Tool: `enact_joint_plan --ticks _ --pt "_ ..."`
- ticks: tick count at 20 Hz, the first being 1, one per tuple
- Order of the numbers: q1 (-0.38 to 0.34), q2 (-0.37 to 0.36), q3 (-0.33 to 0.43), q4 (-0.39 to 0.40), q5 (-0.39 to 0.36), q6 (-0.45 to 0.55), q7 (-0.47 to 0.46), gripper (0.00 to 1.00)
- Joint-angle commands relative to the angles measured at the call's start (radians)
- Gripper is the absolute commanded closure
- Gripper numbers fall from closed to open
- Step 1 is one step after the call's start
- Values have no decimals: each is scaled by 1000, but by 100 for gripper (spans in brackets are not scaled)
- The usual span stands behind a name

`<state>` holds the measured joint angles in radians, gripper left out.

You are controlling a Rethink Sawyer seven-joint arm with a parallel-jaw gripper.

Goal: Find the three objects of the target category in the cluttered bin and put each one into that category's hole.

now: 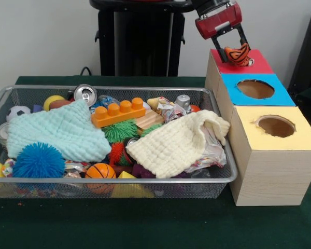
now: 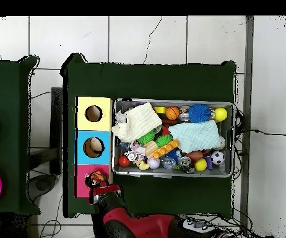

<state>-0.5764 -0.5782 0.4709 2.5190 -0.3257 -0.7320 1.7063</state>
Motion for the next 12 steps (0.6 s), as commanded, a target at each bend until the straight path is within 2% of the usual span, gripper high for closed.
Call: enact_joint_plan --ticks 1,4,12 --pt "-17 -40 12 -37 96 107 261 0" --pt "-32 -105 53 -10 136 172 278 0" --pt "-29 -196 122 34 210 252 321 0"
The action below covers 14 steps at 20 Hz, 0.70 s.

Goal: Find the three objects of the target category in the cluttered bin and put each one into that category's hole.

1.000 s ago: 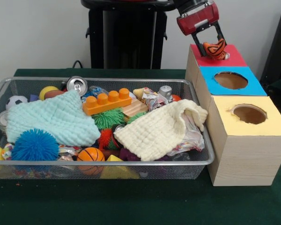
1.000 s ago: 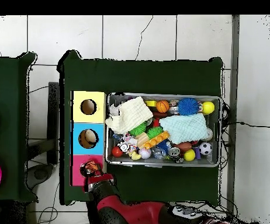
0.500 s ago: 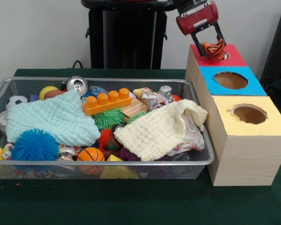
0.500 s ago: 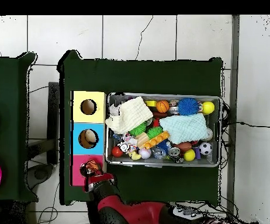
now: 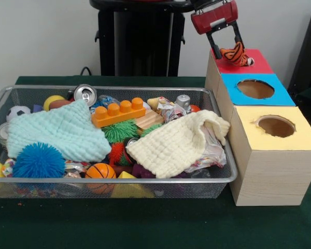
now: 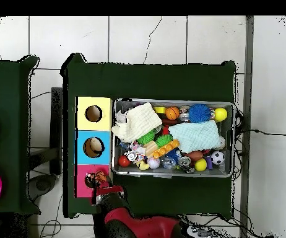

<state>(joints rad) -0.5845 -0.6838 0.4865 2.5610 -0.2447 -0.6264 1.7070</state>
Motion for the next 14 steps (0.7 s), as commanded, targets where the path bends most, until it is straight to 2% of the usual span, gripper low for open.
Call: enact_joint_plan --ticks 1,6,14 --pt "-22 -95 111 -5 134 153 323 0" --pt "-34 -134 153 5 165 196 336 0" --pt "-68 -237 228 25 221 282 339 0"
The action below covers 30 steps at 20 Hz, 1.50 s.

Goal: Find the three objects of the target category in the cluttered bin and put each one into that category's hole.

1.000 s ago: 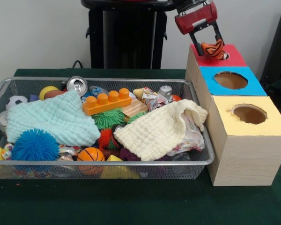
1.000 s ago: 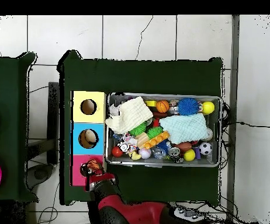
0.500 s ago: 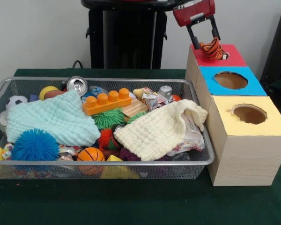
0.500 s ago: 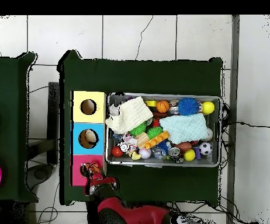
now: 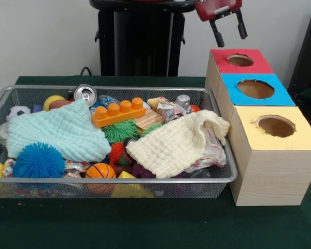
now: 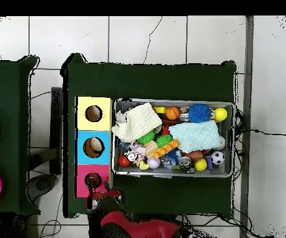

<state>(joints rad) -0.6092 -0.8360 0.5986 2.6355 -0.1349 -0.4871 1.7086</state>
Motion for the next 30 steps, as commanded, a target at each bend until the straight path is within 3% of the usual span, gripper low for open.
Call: enact_joint_plan --ticks 1,6,12,19,24,30 --pt "-51 -99 132 -45 119 155 343 0" --pt "-96 -165 203 -49 154 228 345 0" --pt "-122 -242 166 -98 162 308 242 0" --pt "-130 -220 97 -206 127 406 100 0" --pt "-92 -208 8 -331 67 446 -7 0" --pt "-63 -178 -53 -446 -11 481 -53 0"
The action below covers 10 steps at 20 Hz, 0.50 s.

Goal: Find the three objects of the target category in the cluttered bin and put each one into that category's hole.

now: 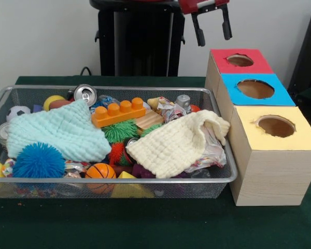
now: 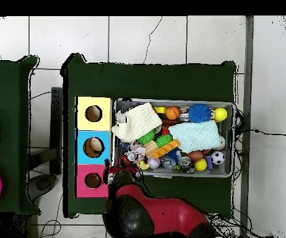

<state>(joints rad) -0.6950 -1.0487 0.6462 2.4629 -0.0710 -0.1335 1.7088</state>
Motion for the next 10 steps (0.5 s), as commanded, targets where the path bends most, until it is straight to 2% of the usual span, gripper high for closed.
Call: enact_joint_plan --ticks 1,10 --pt "23 36 -103 -283 -85 133 -52 0" --pt "11 124 -108 -424 -185 181 -63 0"
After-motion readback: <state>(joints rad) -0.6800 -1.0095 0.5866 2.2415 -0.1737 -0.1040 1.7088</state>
